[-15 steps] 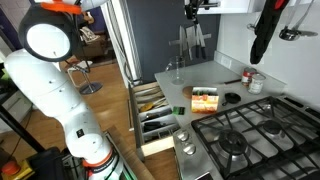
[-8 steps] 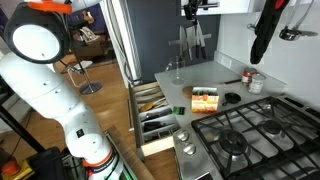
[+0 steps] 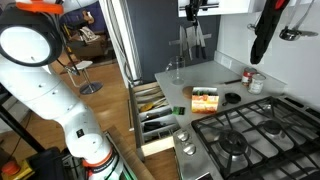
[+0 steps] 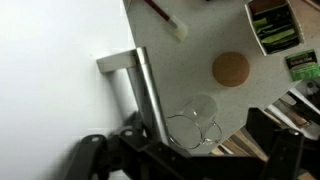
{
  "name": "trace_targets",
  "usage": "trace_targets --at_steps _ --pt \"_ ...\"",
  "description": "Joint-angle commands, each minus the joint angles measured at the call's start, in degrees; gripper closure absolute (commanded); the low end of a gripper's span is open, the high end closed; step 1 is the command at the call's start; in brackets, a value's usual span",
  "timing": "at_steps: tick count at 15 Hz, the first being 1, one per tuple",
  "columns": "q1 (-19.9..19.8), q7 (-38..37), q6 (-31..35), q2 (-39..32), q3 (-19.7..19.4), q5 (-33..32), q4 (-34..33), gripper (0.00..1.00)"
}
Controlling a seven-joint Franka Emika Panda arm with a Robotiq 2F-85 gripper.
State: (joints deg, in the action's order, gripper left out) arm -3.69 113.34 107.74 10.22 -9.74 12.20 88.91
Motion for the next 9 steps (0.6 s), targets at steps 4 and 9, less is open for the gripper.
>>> trace_targets --at_steps 4,9 --pt "-2.21 7.53 -3.82 2.16 -4.82 3.66 5.54 0.00" --pt "-2.33 11.83 -3.66 2.35 -6.02 5.73 6.18 0.00"
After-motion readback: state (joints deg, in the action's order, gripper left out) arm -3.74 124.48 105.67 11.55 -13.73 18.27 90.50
